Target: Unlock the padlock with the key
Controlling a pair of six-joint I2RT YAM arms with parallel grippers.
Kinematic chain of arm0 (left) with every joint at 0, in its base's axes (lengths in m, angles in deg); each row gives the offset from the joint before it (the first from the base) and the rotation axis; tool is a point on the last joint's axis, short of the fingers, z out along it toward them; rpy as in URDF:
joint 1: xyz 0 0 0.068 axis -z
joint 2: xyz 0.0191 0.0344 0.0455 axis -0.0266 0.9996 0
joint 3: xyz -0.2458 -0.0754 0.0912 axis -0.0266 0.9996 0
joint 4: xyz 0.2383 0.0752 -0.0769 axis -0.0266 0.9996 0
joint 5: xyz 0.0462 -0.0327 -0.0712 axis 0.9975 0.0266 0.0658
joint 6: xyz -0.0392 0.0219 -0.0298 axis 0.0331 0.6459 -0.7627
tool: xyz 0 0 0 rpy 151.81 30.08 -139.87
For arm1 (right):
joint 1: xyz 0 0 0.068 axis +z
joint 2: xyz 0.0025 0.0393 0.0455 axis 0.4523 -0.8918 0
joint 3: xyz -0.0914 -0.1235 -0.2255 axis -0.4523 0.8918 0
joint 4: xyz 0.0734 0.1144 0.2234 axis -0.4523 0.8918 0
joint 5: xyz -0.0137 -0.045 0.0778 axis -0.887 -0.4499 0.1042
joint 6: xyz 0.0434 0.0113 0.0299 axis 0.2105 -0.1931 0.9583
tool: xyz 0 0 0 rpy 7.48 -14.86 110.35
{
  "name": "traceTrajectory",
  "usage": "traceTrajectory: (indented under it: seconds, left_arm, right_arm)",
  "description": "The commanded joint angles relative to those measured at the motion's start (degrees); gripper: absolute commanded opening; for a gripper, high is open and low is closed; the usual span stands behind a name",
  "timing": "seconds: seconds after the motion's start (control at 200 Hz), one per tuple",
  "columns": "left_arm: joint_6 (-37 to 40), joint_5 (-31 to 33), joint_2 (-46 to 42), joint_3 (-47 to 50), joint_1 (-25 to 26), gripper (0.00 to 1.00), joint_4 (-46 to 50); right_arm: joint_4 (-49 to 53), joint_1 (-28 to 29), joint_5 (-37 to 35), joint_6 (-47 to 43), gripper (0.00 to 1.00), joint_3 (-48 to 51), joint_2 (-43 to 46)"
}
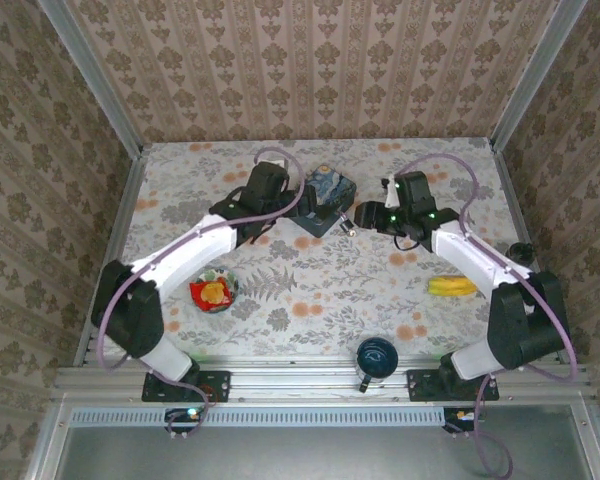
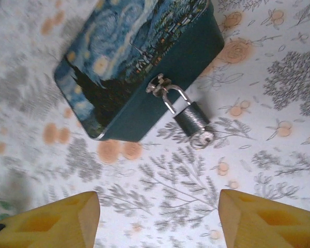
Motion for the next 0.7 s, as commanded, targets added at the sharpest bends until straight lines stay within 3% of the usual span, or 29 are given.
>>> traceTrajectory:
  seconds: [0.0,0.055,0.255,0.695]
  left_arm:
    - [3.8,-0.5,5.1,-3.5,-0.9,1.0,4.3]
    - [3.9,-0.5,7.7,-5.2,-1.1,1.0,4.7]
    - [3.3,-2.0,14.3,-9.6,-1.2,1.0,5.8]
    - [1.9,-1.9,17.0,-8.2,-1.9,1.0,6.3]
  right_arm:
    - [11.2,3.5,-9.6,-13.5,0.68,-5.0,-4.2]
    - [12.0,4.7,-12.1,-16.3,0.75,-6.8,-6.4]
    - [12.7,7.1,-18.9,-21.4,0.74,-12.3,-14.3]
    - [9.7,7.2,-17.0,-25.8,0.74,-20.5,-26.9]
